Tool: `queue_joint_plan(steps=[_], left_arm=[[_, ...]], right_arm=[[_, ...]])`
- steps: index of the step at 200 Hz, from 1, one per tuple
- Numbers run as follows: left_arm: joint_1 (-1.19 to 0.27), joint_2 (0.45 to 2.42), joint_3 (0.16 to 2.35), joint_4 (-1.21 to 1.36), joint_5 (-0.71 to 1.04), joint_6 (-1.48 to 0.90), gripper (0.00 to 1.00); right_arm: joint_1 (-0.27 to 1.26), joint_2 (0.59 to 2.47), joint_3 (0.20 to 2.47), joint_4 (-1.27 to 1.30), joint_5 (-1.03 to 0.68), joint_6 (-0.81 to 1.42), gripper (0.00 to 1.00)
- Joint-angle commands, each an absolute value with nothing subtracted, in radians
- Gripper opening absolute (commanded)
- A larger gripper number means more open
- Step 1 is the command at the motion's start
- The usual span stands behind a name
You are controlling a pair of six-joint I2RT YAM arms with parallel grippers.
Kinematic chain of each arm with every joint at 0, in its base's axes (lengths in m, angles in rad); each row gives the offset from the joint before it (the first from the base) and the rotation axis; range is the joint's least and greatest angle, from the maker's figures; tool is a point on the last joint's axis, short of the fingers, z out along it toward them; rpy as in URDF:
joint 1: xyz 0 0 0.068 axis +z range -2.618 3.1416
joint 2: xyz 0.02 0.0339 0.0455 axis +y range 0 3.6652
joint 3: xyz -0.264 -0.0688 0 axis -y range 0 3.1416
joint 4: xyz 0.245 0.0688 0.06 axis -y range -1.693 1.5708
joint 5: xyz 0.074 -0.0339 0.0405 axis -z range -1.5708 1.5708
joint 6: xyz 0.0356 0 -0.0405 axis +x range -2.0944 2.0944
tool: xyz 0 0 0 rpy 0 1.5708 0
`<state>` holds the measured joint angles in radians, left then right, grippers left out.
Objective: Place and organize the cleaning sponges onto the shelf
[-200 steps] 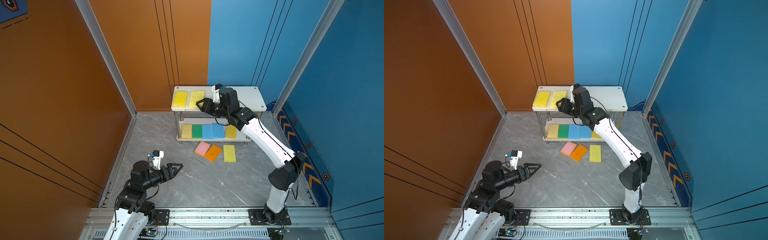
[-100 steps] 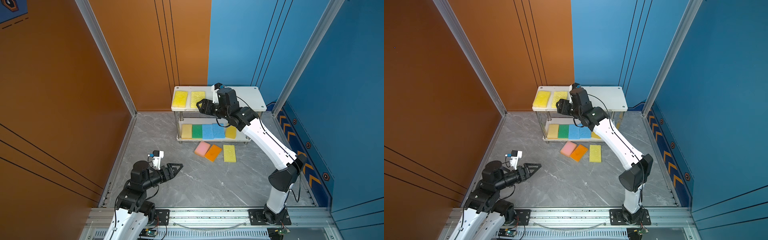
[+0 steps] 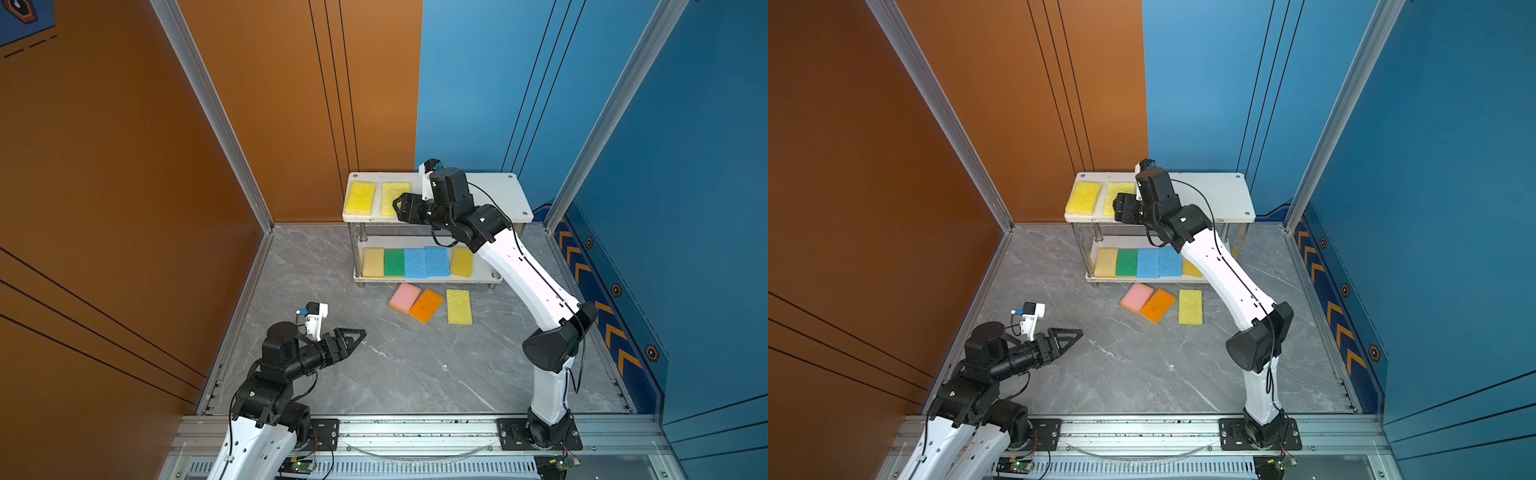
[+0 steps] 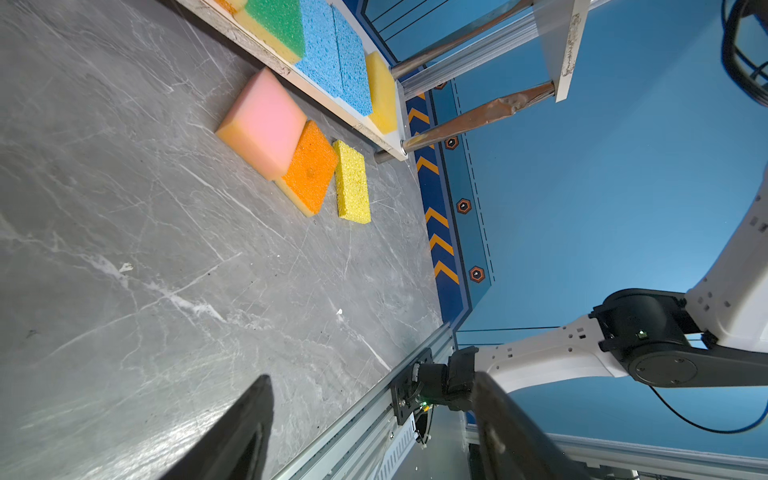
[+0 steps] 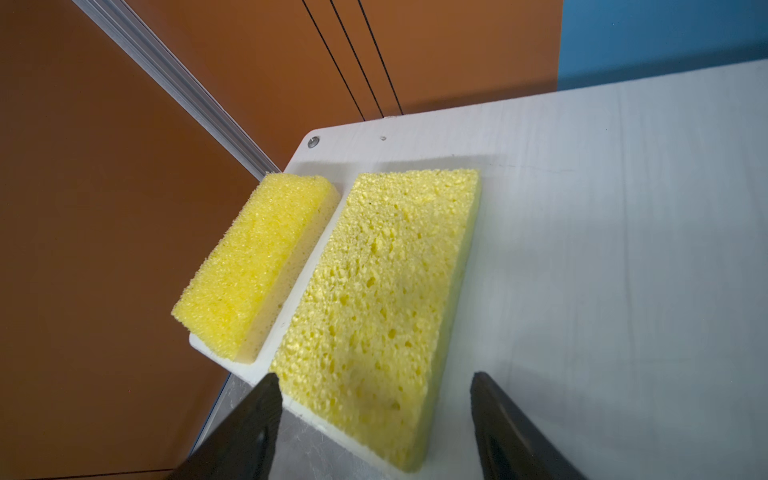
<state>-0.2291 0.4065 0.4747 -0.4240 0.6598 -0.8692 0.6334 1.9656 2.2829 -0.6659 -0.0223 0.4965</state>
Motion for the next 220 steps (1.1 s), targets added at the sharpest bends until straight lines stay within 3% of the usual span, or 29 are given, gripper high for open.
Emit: queue_joint_plan(steps=[1,87,220], left_arm=[[-0.221,0.396,0.473,-0.458,0.673,-0.833,0.76],[-0.221,0.394,0.472,-0.473,0.672,-0.819,0.77],[-0.220,0.403,0.476,-0.474,0.673,-0.813,0.77]], right_arm=[[0.621,1.994,2.329,-0.696,-0.069,0.501,0.73],[0.597,2.113,2.442,-0.692,-0.163,0.556,0.74],[0.619,2.128,2.449,-0.660,-0.192,0.586,0.74]])
